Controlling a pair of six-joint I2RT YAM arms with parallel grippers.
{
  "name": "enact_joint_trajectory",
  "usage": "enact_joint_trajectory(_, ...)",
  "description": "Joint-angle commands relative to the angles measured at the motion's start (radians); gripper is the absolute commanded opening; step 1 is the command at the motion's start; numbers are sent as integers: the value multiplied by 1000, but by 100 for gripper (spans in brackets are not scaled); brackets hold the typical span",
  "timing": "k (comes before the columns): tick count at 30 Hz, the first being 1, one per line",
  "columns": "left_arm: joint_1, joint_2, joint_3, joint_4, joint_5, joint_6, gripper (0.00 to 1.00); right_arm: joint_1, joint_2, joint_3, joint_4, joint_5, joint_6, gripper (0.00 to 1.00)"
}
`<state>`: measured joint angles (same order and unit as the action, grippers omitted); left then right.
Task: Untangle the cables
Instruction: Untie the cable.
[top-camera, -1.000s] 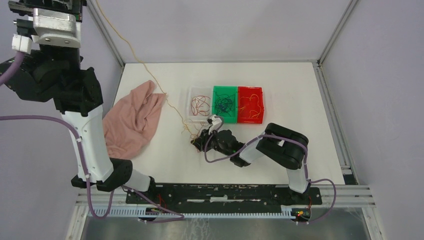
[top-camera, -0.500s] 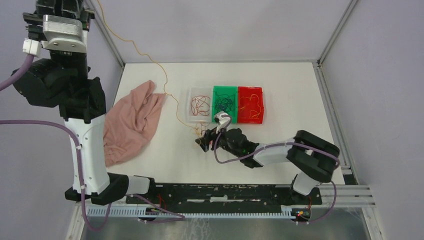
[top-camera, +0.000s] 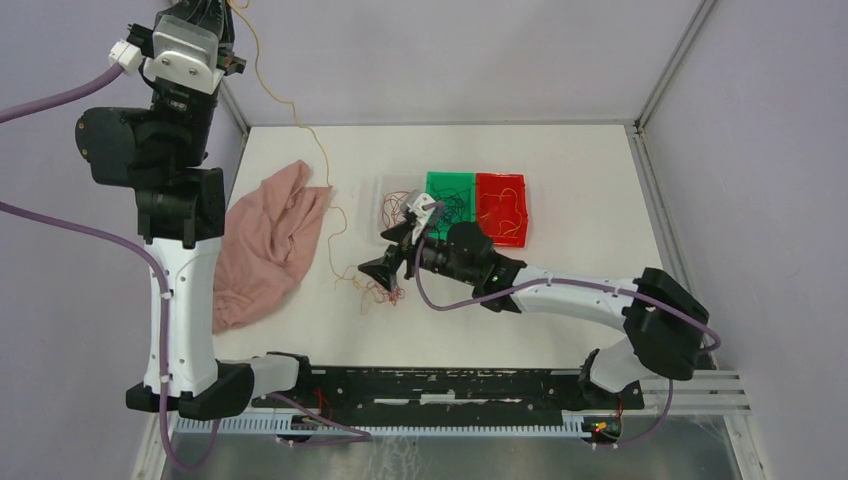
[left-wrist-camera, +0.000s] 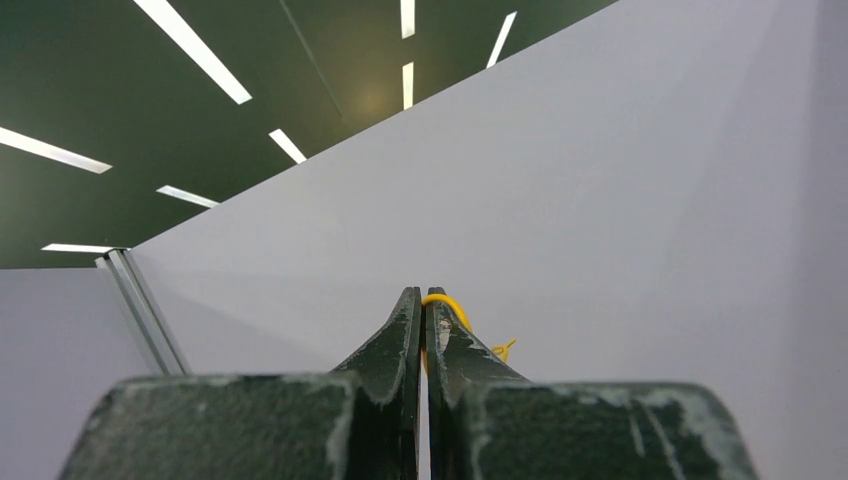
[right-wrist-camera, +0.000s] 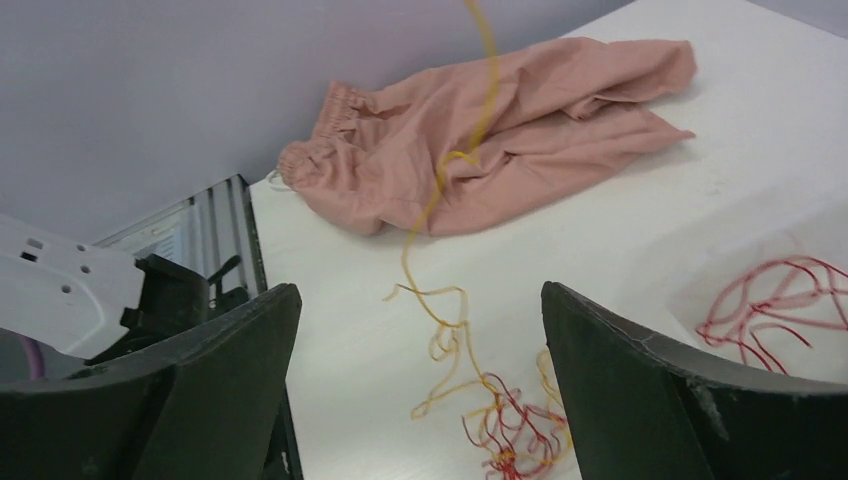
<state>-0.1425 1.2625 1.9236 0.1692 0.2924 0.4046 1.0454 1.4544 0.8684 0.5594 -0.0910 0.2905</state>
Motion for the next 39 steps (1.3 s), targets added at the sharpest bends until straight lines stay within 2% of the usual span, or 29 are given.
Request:
enact_joint_trajectory(1,-2,-32,5,2,24,-45,3,-1,150,148,71,-196,77,99)
enact_joint_trajectory(4,-2,-39,-6,-2,23,-44,3,-1,251,199,148,-216,129,99)
enact_joint_trajectory(7,-2,-41,-9,-4,22,-39,3,-1,335,266,145,-195,142,93)
enact_joint_trajectory(9,-2,-40,-6,-4,22,-38,3,-2,393,321,84,-139,129,87)
enact_joint_trajectory(12,-3,-38,-5,-4,21,-39,3,-3,455,373,61,-91,121,85)
enact_joint_trajectory(16,-3,-42,-11,-4,13,-26,3,-3,514,425,74,-184,164,81)
enact_joint_trajectory(20,-3,-48,-20,-5,13,-10,3,-4,535,404,125,-215,206,67)
enact_joint_trajectory(23,-2,-51,-27,-5,13,-6,3,-5,531,393,142,-231,222,63)
enact_joint_trajectory(24,-2,-52,-30,-4,12,-6,3,-6,529,388,148,-236,225,57)
enact_joint_trajectory(28,-2,-54,-40,-2,7,-8,3,-10,529,382,173,-245,249,15)
enact_joint_trajectory(29,-2,-56,-43,-1,4,-10,3,-13,532,382,176,-246,260,11)
enact_joint_trajectory(33,-3,-60,-54,2,1,-5,3,-16,545,385,193,-270,287,20)
enact_joint_trajectory(36,-3,-55,-46,1,-1,-2,3,-15,561,386,215,-277,310,36)
enact_joint_trajectory(39,-3,-45,-26,0,-1,-3,3,-16,582,392,231,-265,328,39)
